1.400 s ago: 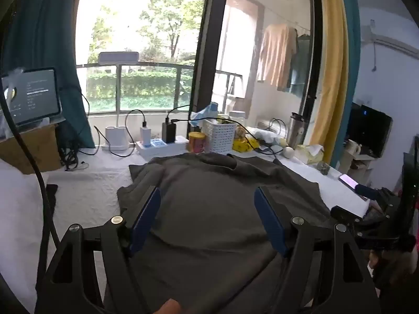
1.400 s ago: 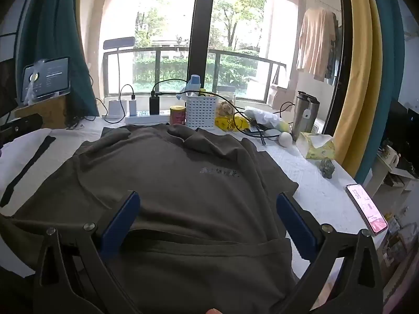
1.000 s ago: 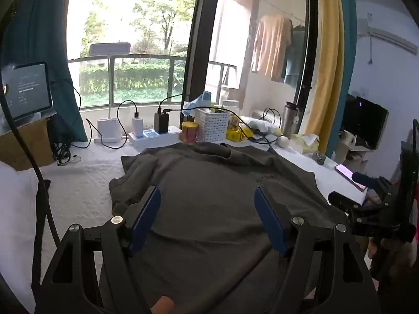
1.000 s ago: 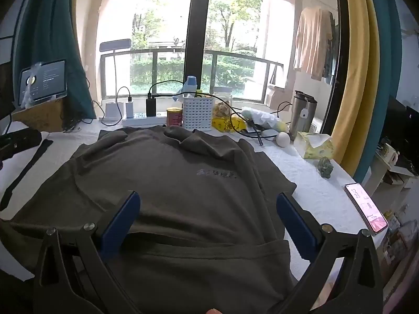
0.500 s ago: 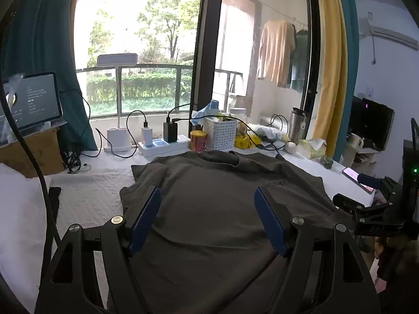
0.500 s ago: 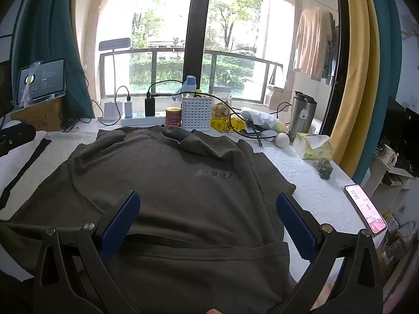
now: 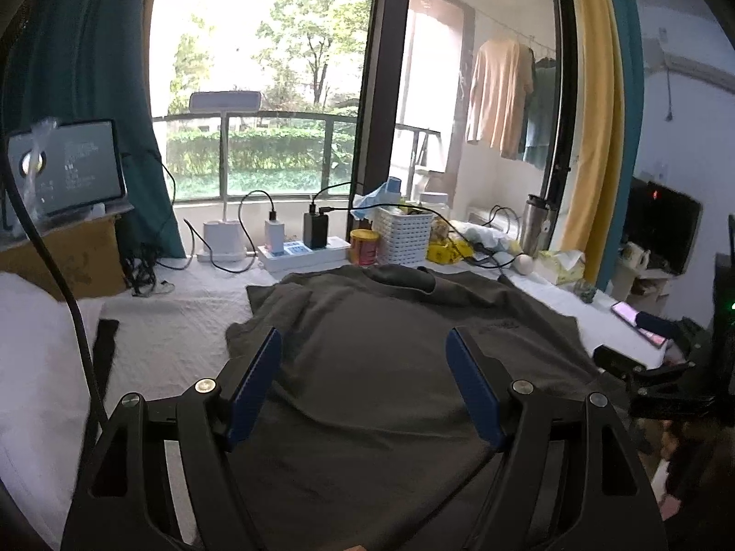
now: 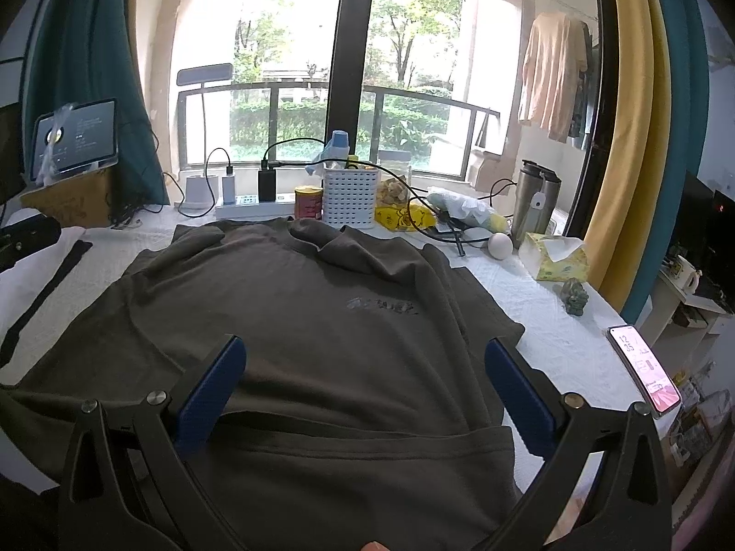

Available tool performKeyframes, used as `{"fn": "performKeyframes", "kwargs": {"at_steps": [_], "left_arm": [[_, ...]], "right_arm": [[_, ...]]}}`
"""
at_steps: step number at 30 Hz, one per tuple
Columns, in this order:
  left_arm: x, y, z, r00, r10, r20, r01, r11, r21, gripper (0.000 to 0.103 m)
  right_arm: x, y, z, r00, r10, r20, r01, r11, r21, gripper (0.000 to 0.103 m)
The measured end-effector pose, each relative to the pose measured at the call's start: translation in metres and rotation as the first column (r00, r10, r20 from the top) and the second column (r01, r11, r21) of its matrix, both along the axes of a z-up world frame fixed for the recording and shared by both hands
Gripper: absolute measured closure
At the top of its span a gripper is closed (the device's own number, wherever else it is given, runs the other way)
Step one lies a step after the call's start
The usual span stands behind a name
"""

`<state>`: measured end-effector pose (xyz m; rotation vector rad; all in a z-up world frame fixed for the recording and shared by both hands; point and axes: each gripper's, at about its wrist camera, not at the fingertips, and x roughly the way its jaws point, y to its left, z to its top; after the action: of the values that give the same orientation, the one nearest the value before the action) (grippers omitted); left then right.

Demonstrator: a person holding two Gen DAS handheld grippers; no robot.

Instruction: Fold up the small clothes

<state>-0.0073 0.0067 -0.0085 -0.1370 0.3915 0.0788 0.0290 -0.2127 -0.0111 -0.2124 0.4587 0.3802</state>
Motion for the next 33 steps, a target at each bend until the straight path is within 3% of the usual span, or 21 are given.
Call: {"fn": "performKeyframes", "kwargs": {"at_steps": [8,33], "left_arm": [[-0.0021,0.002,0.0004,0.999,-0.043,0.015,0.043,0.998,-0.036,0.026],[-0.0034,0.0072,0.0029,0.999,-0.031,0.039,0.033,0.998,-0.051,0.026]], "right_arm": [[-0.0005,0.0006,0.0,1.0,-0.008,-0.001,0.008,1.0,0.006,0.0],[0.0017,0.0021,0.002,1.0,-0.002,0.001,0.002,1.0,0.0,0.0]]}}
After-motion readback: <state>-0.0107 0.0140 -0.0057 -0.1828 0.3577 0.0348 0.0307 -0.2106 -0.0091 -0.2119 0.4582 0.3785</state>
